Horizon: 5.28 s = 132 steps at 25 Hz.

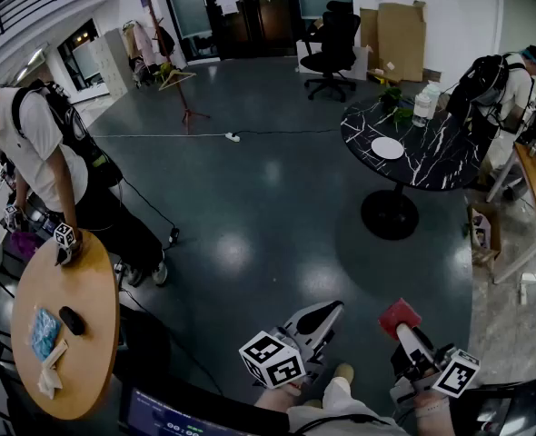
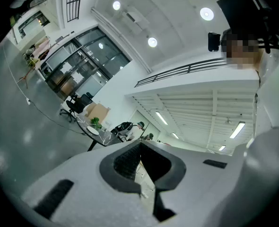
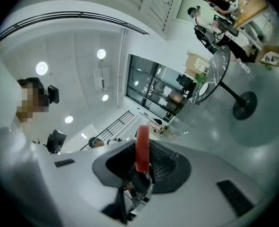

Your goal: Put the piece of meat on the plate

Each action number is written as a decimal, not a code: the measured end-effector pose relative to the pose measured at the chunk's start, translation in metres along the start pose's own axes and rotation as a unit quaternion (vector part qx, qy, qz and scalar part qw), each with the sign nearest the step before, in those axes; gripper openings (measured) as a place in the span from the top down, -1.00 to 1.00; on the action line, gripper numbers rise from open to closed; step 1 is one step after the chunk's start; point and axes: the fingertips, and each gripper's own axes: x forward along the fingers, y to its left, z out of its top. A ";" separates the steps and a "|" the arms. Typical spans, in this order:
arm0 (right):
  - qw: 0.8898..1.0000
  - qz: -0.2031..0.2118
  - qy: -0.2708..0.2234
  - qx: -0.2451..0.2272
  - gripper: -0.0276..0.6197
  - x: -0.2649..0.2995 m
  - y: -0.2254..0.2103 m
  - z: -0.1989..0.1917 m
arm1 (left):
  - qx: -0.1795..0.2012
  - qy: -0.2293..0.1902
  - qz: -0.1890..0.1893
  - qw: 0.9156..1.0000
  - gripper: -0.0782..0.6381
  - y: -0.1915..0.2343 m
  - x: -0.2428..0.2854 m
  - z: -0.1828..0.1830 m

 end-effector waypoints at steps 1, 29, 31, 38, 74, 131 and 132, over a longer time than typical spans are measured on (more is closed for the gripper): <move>1.000 0.002 0.000 0.000 0.65 0.003 -0.005 0.009 | 0.002 -0.005 0.003 1.000 0.76 0.004 0.009 0.005; 0.999 0.024 0.029 0.020 0.65 0.066 -0.101 0.108 | -0.003 -0.005 0.018 1.000 0.76 0.065 0.163 0.013; 0.999 0.024 0.030 0.018 0.65 0.075 -0.106 0.115 | -0.008 -0.003 0.017 1.000 0.76 0.076 0.174 0.015; 1.000 0.005 0.026 0.014 0.65 0.116 -0.140 0.153 | -0.018 0.003 0.001 1.000 0.76 0.117 0.233 0.033; 0.999 -0.021 0.029 0.030 0.65 0.296 -0.280 0.278 | -0.049 0.006 -0.003 0.999 0.76 0.304 0.402 0.098; 0.959 -0.154 0.178 0.159 0.65 0.464 -0.589 0.361 | 0.015 0.032 0.114 0.993 0.76 0.590 0.637 0.075; 0.957 -0.158 0.183 0.160 0.65 0.465 -0.592 0.359 | 0.015 0.030 0.115 0.993 0.76 0.592 0.638 0.074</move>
